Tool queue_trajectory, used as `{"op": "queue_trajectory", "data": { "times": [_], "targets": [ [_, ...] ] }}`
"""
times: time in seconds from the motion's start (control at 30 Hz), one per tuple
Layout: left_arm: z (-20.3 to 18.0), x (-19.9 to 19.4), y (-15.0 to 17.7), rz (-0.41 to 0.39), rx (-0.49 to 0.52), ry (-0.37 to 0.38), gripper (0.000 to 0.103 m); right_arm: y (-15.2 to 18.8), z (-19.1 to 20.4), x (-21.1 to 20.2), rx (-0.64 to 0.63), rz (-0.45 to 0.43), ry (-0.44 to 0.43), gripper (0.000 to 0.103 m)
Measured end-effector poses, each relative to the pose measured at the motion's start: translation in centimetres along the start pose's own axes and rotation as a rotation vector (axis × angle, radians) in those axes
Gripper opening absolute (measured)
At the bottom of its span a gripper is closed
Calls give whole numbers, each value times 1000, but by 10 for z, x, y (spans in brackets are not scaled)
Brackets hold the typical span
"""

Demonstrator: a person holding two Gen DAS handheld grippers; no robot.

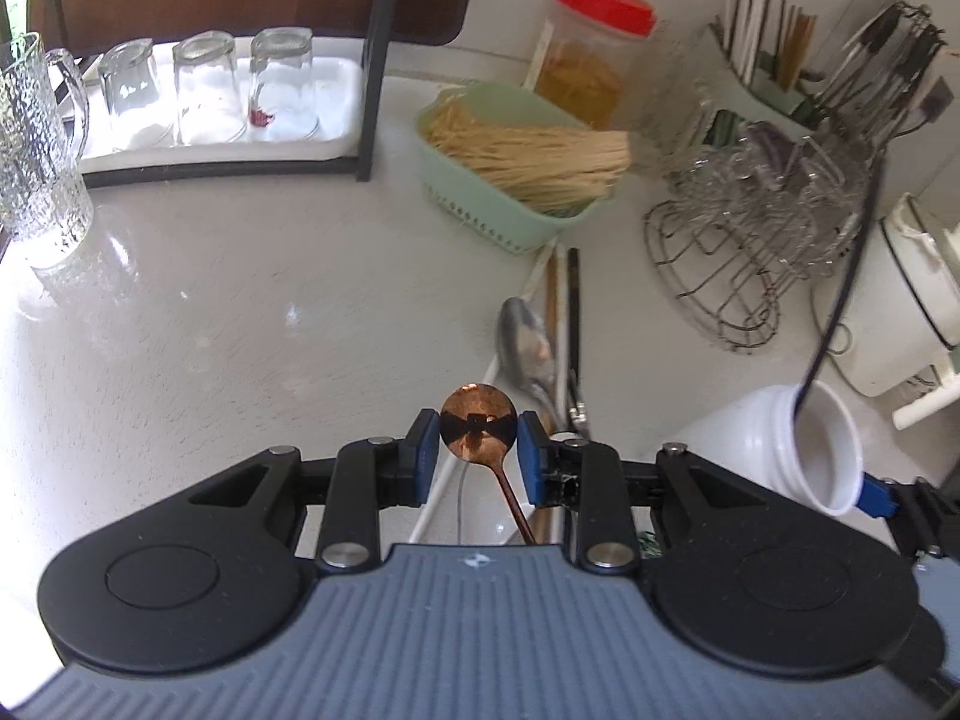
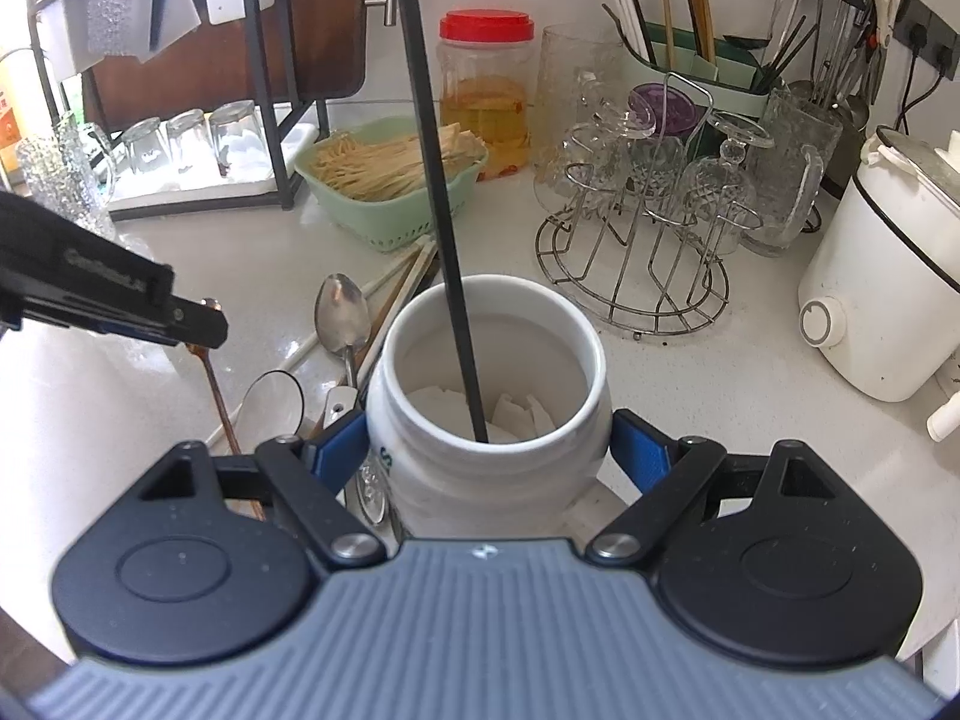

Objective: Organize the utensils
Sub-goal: 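Grasp the white ceramic soup spoon with the left tool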

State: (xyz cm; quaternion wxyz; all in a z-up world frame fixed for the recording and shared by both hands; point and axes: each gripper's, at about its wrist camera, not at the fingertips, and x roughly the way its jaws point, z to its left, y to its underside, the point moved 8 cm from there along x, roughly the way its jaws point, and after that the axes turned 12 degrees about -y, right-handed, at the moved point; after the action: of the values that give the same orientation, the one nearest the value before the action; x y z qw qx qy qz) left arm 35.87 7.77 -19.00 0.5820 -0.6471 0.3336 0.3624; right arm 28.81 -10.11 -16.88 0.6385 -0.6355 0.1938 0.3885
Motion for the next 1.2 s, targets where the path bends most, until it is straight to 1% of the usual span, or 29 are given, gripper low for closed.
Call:
{"op": "queue_trajectory", "data": {
  "times": [0.1,0.13,0.17,0.23,0.33,0.47,0.6,0.67,0.8,0.93,1.0,1.1,1.13,1.17,1.2],
  "targets": [
    [-2,-8,-2,-17,15,17,31,0,0,0,0,-9,4,89],
    [-2,-10,-2,-20,19,23,5,1,0,0,0,-12,4,89],
    [-3,-11,-2,-12,22,35,2,1,0,0,0,-15,5,89],
    [-4,-14,-3,-9,19,52,2,1,0,0,1,-20,7,89],
    [-6,-15,-1,-15,52,44,2,1,0,0,1,-24,8,89],
    [0,-13,3,1,25,47,2,1,1,0,2,-28,9,89],
    [5,-5,7,27,4,73,2,2,1,-1,-1,-32,9,89],
    [4,2,10,46,24,92,2,2,1,0,-4,-32,8,89],
    [-2,12,13,50,85,107,3,0,-1,-1,-9,-19,-4,89],
    [-2,19,15,59,120,91,3,0,-3,-1,-9,-11,-5,89],
    [0,23,16,71,119,83,4,0,-4,-2,-11,-6,-8,89],
    [7,33,16,93,103,63,12,0,-5,-2,-20,1,-16,89],
    [9,37,15,94,100,57,17,0,-5,-2,-20,2,-18,89],
    [10,40,15,101,99,56,26,0,-4,-1,-22,2,-18,89],
    [12,43,14,100,96,50,29,0,-5,-1,-25,2,-20,89]
  ]
}}
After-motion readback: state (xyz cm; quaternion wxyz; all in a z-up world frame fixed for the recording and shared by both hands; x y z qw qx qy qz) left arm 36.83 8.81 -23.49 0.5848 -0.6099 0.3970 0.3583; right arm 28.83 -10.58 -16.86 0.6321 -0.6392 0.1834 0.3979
